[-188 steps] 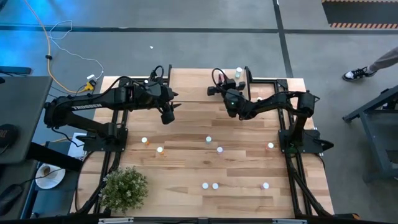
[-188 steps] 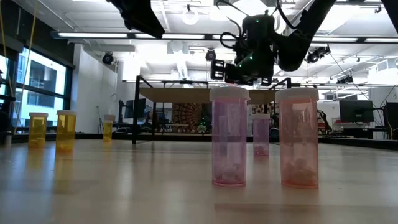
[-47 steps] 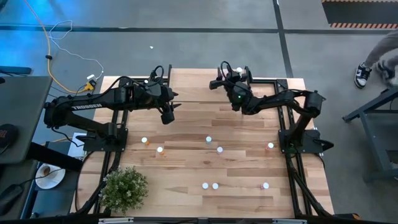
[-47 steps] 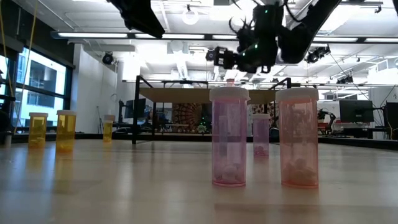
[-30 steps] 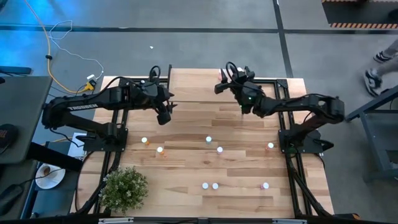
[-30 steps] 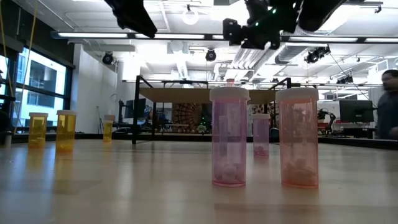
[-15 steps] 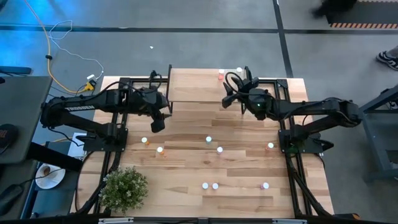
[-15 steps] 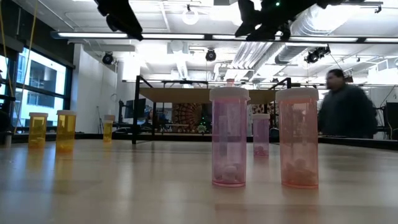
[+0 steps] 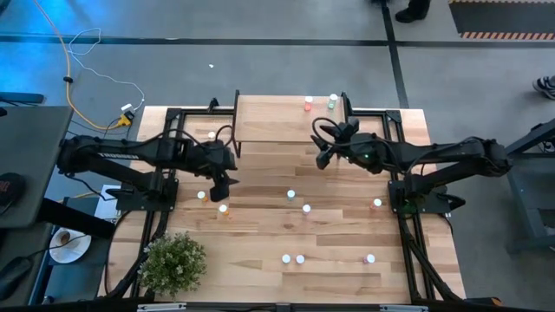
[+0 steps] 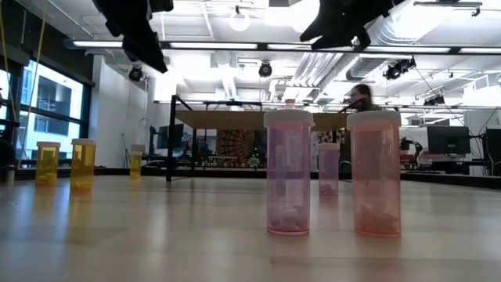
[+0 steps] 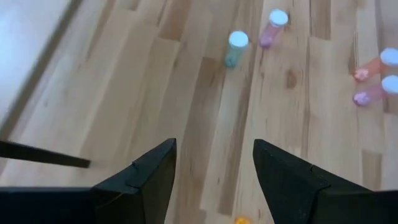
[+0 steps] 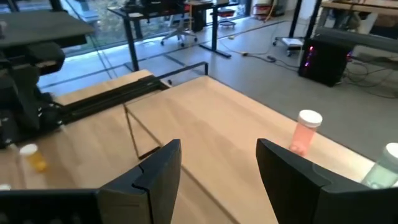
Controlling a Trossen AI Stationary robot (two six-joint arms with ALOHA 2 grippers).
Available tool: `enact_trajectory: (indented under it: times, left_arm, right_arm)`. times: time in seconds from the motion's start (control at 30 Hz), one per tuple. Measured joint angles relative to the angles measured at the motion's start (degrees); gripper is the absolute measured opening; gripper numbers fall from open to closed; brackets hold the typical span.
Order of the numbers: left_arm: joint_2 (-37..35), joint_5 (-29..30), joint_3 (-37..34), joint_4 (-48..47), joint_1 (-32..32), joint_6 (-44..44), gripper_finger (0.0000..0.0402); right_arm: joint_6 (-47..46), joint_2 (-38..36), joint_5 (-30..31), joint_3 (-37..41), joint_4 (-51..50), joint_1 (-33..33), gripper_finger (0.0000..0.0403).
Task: Pick and place medicine bottles onto shelf by color
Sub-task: Put the bottom orange pill bottle on the shelf
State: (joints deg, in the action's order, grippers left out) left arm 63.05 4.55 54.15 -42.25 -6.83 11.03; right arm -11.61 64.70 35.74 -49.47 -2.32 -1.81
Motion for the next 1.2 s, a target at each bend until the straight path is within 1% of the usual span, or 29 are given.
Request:
enact_trajectory:
  times: [0.13,0.33,0.67,0.93,1.03,1.2]
  left_arm:
    - [0.0,-0.29,-1.92,-0.26,1.96,0.8,0.0202]
    - [0.02,-2.44,-5.34,-0.76,5.35,0.43,0.0202]
    - [0.02,-2.44,-8.43,-1.61,9.89,0.78,0.0202]
    - [0.07,-2.31,-11.25,-0.81,11.73,2.48,0.0202]
    - [0.07,-0.9,-11.25,-0.25,12.75,3.8,0.0202]
    - [0.07,3.46,-11.25,-0.21,15.52,6.51,0.0202]
  right_arm:
    - [-0.36,-0.94,-0.02,0.0,-1.28,0.89,0.0201]
    - [-0.4,-1.2,0.0,0.0,-1.77,1.01,0.0201]
    - [-0.38,-1.18,0.01,0.0,-2.17,0.96,0.0201]
    - [-0.01,-1.15,0.01,0.0,-2.19,0.96,0.0201]
    - [0.02,-1.15,0.01,0.0,-2.21,0.96,0.0201]
    - [0.04,-1.15,0.01,0.0,-2.43,0.96,0.0201]
